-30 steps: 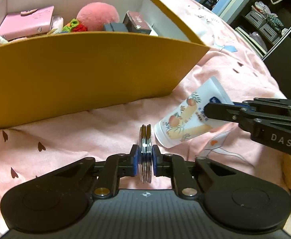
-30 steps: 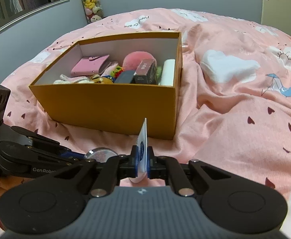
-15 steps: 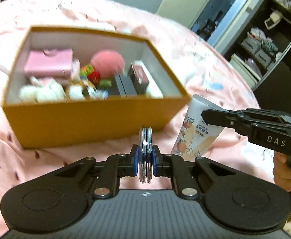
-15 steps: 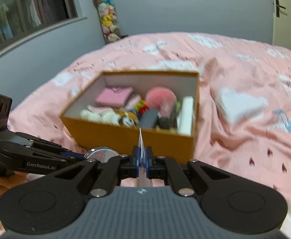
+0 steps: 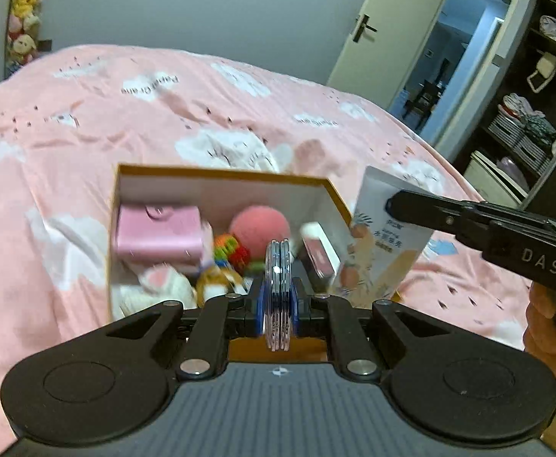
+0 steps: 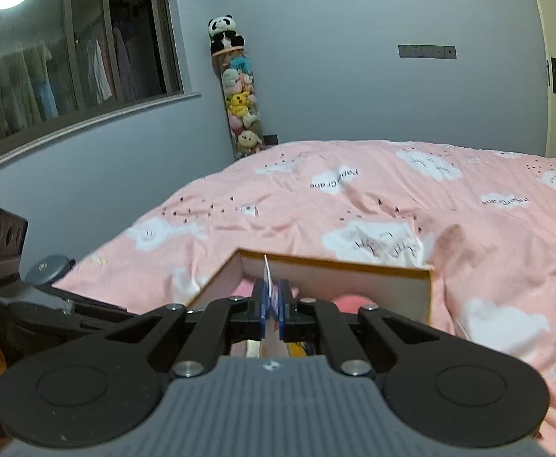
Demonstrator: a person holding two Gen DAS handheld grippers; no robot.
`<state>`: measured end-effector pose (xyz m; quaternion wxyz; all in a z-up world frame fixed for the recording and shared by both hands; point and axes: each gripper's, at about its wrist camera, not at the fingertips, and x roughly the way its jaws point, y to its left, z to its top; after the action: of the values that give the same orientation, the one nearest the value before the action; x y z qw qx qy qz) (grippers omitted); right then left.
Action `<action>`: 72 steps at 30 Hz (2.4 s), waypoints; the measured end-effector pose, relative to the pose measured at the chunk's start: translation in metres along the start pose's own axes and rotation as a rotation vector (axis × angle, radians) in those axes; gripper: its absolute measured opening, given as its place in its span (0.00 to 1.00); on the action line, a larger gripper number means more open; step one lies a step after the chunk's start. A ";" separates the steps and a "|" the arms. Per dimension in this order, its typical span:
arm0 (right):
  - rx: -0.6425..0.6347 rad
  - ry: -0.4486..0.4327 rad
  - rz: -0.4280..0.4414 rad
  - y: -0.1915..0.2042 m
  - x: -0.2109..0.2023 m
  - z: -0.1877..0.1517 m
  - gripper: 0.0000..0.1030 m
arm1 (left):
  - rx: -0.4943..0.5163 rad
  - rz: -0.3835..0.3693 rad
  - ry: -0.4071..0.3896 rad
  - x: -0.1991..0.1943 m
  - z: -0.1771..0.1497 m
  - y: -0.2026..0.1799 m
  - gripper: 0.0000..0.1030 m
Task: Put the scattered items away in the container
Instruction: 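Carry the compact and card over the orange box and lower them inside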
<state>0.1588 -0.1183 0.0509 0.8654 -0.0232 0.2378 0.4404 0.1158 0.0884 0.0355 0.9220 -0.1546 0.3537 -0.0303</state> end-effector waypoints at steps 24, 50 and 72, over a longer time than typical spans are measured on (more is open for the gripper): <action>-0.191 0.076 -0.255 0.027 0.115 -0.044 0.06 | -0.178 0.167 0.047 0.074 -0.016 0.049 0.14; -0.130 0.168 -0.299 0.010 0.129 -0.066 0.24 | -0.135 0.191 0.030 0.077 -0.024 0.043 0.51; -0.069 -0.047 -0.306 0.015 0.062 -0.044 0.93 | -0.014 0.440 -0.318 0.010 -0.011 0.003 0.85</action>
<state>0.1608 -0.0734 -0.0119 0.9263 -0.0784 0.1963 0.3118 0.1163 0.0868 0.0202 0.9493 -0.0833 0.2296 0.1979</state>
